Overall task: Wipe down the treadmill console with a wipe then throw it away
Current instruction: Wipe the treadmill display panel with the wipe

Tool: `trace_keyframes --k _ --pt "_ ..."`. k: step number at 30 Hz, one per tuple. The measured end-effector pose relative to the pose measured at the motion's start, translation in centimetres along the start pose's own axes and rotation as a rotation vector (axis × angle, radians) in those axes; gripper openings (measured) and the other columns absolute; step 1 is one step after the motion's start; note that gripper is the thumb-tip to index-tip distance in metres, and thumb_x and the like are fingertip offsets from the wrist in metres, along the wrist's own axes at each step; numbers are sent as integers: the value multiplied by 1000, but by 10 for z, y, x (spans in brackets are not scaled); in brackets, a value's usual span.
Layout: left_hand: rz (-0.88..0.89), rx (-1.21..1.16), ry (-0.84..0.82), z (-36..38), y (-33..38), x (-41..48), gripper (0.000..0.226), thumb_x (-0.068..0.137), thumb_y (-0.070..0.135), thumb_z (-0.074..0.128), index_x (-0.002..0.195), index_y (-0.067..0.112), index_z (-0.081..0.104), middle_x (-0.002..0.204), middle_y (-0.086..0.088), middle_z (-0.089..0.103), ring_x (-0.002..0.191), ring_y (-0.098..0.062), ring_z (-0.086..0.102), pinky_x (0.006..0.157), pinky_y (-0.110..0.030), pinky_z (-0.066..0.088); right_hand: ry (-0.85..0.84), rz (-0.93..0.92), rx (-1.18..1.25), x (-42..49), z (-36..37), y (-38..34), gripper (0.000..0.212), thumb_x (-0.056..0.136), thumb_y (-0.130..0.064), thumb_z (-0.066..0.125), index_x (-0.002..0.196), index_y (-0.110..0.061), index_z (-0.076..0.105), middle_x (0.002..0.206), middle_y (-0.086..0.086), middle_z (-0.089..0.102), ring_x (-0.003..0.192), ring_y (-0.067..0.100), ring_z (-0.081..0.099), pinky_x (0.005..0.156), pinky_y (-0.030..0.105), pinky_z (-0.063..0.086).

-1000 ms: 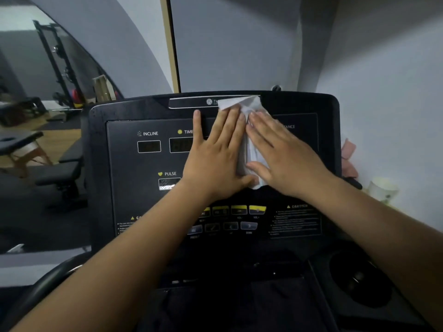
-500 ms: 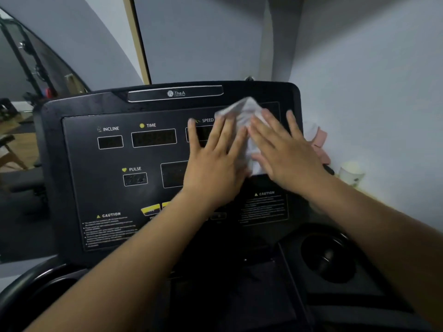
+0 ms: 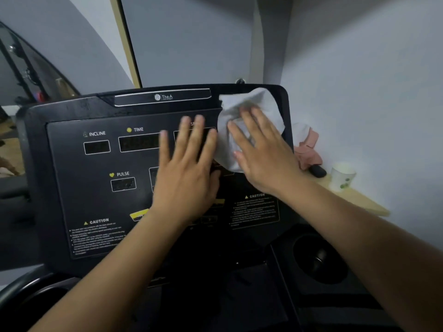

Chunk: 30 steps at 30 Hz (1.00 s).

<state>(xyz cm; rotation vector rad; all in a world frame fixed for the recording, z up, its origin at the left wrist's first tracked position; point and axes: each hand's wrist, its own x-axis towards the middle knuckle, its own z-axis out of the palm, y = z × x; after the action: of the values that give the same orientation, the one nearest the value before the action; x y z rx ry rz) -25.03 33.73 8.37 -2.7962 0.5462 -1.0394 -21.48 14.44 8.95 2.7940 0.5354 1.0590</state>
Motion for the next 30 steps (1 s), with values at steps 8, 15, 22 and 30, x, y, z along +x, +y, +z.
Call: trace_keyframes --k 8,15,22,30 --pt "-188 34 -130 15 -35 -45 88 83 72 39 156 26 21 165 -12 8 149 -44 -1 110 -73 12 -148 -90 -25 -45 10 -3 58 99 -47 31 153 -30 21 141 19 48 125 43 41 112 53 24" --pt "-191 21 -110 11 -38 -46 88 82 74 40 156 30 20 165 -10 9 149 -42 4 110 -71 17 -35 45 70 8 10 -56 58 102 -46 28 155 -32 11 159 17 20 138 48 24 116 59 13" --pt "-193 30 -103 14 -37 -46 87 84 75 36 156 30 17 165 -11 7 149 -42 2 111 -70 16 -79 51 31 -23 11 -13 60 97 -50 31 153 -32 20 147 19 39 121 44 40 109 54 23" --pt "-167 45 -79 14 -43 -48 88 83 78 34 156 31 19 164 -10 10 149 -42 7 110 -69 19 -146 -312 45 -62 18 -53 56 101 -44 35 154 -35 20 148 11 44 131 41 40 114 55 20"
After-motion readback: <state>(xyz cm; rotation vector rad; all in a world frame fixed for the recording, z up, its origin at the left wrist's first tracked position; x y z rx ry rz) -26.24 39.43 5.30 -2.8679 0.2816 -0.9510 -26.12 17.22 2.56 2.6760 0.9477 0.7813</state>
